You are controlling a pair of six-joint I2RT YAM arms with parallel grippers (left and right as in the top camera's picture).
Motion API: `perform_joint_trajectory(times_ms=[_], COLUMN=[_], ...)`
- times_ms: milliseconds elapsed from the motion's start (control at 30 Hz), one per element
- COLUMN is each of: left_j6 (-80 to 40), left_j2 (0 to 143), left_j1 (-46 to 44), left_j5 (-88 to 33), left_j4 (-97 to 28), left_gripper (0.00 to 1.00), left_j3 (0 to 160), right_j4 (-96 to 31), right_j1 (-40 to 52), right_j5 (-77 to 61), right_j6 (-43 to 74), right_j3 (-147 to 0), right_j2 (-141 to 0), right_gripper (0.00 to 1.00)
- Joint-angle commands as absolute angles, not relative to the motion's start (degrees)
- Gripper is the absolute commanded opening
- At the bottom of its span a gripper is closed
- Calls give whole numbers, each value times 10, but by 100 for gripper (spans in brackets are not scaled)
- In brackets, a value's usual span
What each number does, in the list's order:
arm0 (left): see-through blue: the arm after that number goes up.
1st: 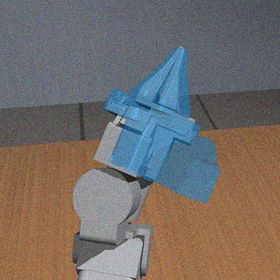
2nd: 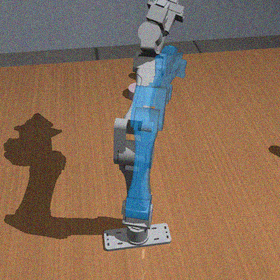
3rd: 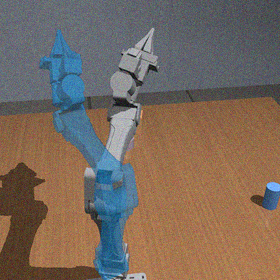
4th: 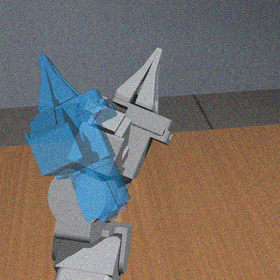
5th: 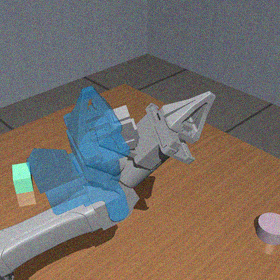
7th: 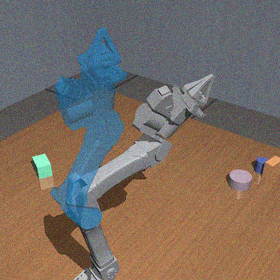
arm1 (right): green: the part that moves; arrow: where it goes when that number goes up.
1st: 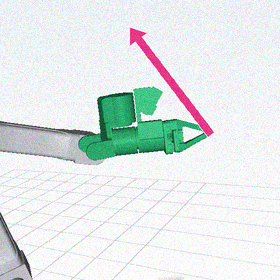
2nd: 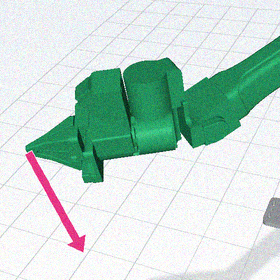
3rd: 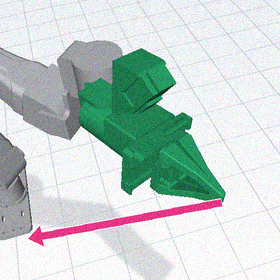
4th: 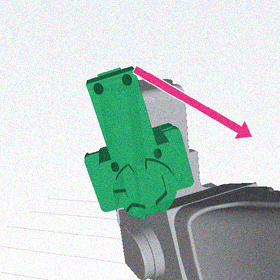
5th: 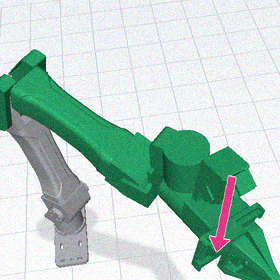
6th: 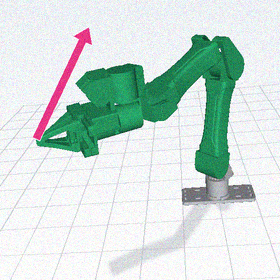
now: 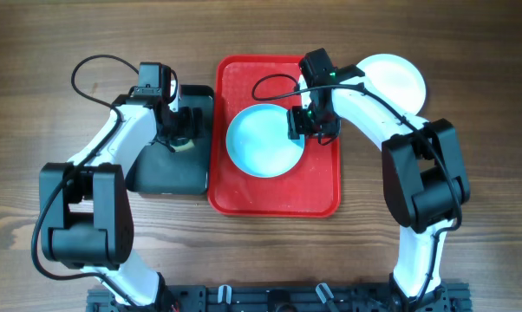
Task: Clean dirty plates on tray and stack at the side
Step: 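Move the sponge back over the black basin with the left gripper, then lift the white plate with the right gripper and tilt it over the tray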
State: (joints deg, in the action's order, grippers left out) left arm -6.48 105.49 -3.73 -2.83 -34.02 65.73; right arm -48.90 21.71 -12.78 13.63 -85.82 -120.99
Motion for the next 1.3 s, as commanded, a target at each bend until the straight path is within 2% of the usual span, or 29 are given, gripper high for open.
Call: perform_joint_trajectory(times_ms=[0,33,133,333,367,600,967,1133,1267], left_j6=[-62,-62,-62,-62,-62,-62,-62,-62,-62], left_j2=[1061,1061,1061,1061,1061,1061,1061,1061,1061], left_j1=[-35,-35,-35,-35,-35,-35,-35,-35,-35], left_j5=[-23,-23,-23,-23,-23,-23,-23,-23,-23], left_j4=[-338,-338,-338,-338,-338,-338,-338,-338,-338], left_gripper=[100,100,100,100,100,100,100,100,100], left_j3=[656,656,656,656,656,656,656,656,656], right_j4=[-481,-478,-472,-474,-474,-495,-502,-502,-496], right_j1=[218,218,218,217,217,217,217,217,217], right_j5=[-121,-121,-121,-141,-141,-140,-129,-128,-65], right_j6=[137,137,137,135,135,135,113,104,105], right_j3=[-843,-841,-841,-844,-845,-871,-896,-896,-896], right_j2=[-1220,-1220,-1220,-1219,-1219,-1192,-1047,-1040,-1040], right_gripper=[58,54,28,11,5,4,4,4,4])
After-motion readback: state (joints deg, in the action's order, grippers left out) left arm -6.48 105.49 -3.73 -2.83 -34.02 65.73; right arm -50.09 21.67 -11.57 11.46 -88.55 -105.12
